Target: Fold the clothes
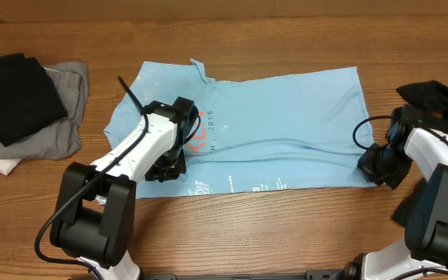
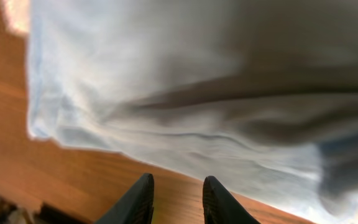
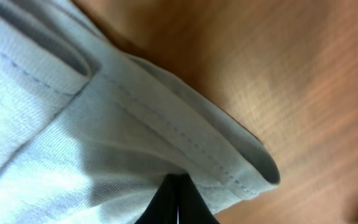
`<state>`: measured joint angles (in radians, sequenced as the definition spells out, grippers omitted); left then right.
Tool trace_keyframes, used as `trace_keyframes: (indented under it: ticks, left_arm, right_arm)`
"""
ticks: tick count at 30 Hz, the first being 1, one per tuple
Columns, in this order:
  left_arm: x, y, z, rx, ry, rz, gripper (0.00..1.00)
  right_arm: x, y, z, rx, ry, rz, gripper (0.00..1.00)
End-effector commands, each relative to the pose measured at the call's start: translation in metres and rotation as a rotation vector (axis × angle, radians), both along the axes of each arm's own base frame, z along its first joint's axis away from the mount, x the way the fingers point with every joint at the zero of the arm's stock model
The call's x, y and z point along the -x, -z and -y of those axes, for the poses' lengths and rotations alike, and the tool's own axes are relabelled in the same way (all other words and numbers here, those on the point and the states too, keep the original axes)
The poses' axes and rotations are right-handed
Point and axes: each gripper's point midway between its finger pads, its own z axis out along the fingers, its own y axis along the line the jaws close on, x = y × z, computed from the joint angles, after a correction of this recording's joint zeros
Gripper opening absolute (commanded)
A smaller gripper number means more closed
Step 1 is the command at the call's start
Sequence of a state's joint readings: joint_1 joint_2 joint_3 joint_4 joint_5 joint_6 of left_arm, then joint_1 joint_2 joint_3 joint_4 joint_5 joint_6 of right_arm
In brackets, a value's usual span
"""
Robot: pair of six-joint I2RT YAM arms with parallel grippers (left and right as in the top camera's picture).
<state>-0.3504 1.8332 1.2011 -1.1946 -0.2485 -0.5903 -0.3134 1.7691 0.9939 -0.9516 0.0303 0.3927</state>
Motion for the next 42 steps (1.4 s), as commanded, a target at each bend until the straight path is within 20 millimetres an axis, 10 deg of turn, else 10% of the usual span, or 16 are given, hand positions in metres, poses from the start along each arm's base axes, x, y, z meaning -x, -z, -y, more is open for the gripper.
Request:
trace_keyframes:
  ticks: [1, 12, 29, 34, 38, 42]
  left_arm:
    - [-0.007, -0.007, -0.01, -0.066, -0.141, 0.083, 0.3]
    - [0.001, -0.01, -0.014, -0.088, -0.145, 0.056, 0.26]
    - [0.003, 0.006, -0.023, -0.104, -0.17, 0.079, 0.28]
    - [-0.034, -0.024, -0.009, -0.025, -0.073, 0.182, 0.31]
    - [-0.086, -0.064, 0.005, 0.054, 0.023, 0.353, 0.7]
    - [-0.145, -0.097, 0.035, 0.28, 0.203, 0.51, 0.78]
  right_arm:
    - [0.037, 0.014, -0.002, 0.013, 0.039, -0.153, 0.04]
    - [0.063, 0.004, 0.001, 0.054, 0.071, -0.266, 0.04]
    - [0.048, -0.03, 0.018, 0.178, 0.164, -0.108, 0.15]
    - [0.034, -0.033, 0.011, 0.129, 0.167, -0.057, 0.28]
    - [0.009, -0.047, 0.008, 0.074, 0.084, 0.024, 0.5]
    - [-0.029, -0.077, -0.004, -0.031, -0.004, 0.154, 0.59]
